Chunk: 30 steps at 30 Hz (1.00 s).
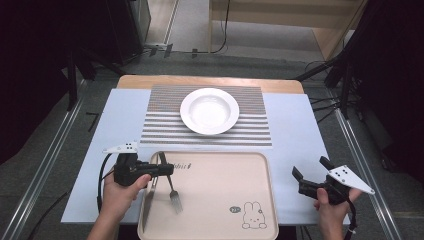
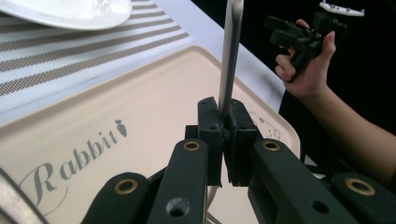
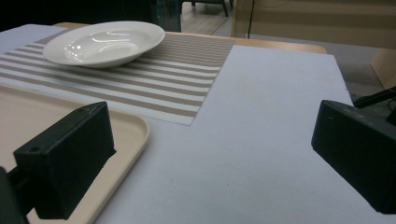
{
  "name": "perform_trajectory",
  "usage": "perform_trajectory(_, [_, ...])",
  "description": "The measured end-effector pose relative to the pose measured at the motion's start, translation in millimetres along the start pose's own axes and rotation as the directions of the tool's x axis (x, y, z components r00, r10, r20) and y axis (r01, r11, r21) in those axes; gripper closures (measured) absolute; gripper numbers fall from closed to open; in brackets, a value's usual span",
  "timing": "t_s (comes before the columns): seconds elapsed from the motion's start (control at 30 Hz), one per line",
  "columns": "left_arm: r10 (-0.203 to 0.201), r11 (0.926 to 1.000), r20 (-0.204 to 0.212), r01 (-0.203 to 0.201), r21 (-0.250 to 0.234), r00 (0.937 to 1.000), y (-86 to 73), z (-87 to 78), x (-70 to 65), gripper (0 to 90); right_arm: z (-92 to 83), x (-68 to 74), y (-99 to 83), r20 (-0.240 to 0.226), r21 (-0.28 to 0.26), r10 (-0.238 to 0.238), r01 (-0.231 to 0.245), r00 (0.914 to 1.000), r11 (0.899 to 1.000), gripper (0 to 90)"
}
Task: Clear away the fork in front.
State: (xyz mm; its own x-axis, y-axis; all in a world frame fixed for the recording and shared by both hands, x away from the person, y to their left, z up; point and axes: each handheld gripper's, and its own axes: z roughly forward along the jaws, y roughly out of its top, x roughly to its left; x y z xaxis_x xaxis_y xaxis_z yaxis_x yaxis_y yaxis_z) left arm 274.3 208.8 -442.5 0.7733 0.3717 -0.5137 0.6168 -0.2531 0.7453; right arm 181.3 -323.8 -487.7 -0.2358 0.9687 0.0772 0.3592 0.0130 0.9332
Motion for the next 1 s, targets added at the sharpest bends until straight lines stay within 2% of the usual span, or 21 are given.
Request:
perform_trajectory(0.1, [-0.011,0.9999,0.004,0.011,0.004,0.9999,-2.9,0.0,1.8,87.1,-1.1,-5.7,-2.4,0.010,-0.005,0.012,-0.012,0.9999,1.000,0.0])
perform_trajectory(0.23, [-0.028,0.9991,0.021,0.028,0.032,0.9994,-7.7,3.2,5.8,87.1,1.1,-10.1,-5.6,0.011,0.002,0.025,-0.025,0.9996,1.000,0.0])
perform_trajectory(0.27, [-0.036,0.9989,0.034,0.035,0.031,0.9988,-8.6,3.4,7.4,87.1,1.7,-10.7,-6.1,0.010,0.004,0.020,-0.020,0.9997,1.000,0.0])
perform_trajectory(0.47, [-0.055,0.9982,0.053,0.054,0.028,0.9971,-10.2,3.9,14.2,87.1,5.3,-14.1,-9.3,0.015,0.010,0.027,-0.027,0.9995,1.000,0.0])
perform_trajectory(0.57, [-0.057,0.9982,0.051,0.056,0.022,0.9971,-11.3,5.3,16.2,87.0,7.9,-14.8,-11.1,0.020,0.022,0.034,-0.035,0.9992,0.999,0.0])
perform_trajectory(0.63, [-0.063,0.9978,0.030,0.062,0.022,0.9976,-12.0,7.0,18.1,86.8,9.3,-15.7,-11.9,0.024,0.026,0.035,-0.036,0.9991,0.999,0.0])
perform_trajectory(0.7, [-0.070,0.9975,0.036,0.070,0.011,0.9968,-13.4,8.0,20.1,86.6,10.2,-16.6,-12.6,0.022,0.026,0.034,-0.034,0.9992,0.999,0.0])
perform_trajectory(0.83, [-0.058,0.9977,-0.045,0.060,0.032,0.9973,-15.2,12.0,21.7,83.7,11.6,-19.2,-15.4,0.030,0.038,0.023,-0.025,0.9993,0.999,0.0])
perform_trajectory(1.0, [-0.045,0.9953,-0.126,0.055,0.079,0.9911,-18.3,22.9,22.2,78.7,11.7,-23.3,-16.5,0.026,0.028,0.049,-0.049,0.9985,0.998,0.0])
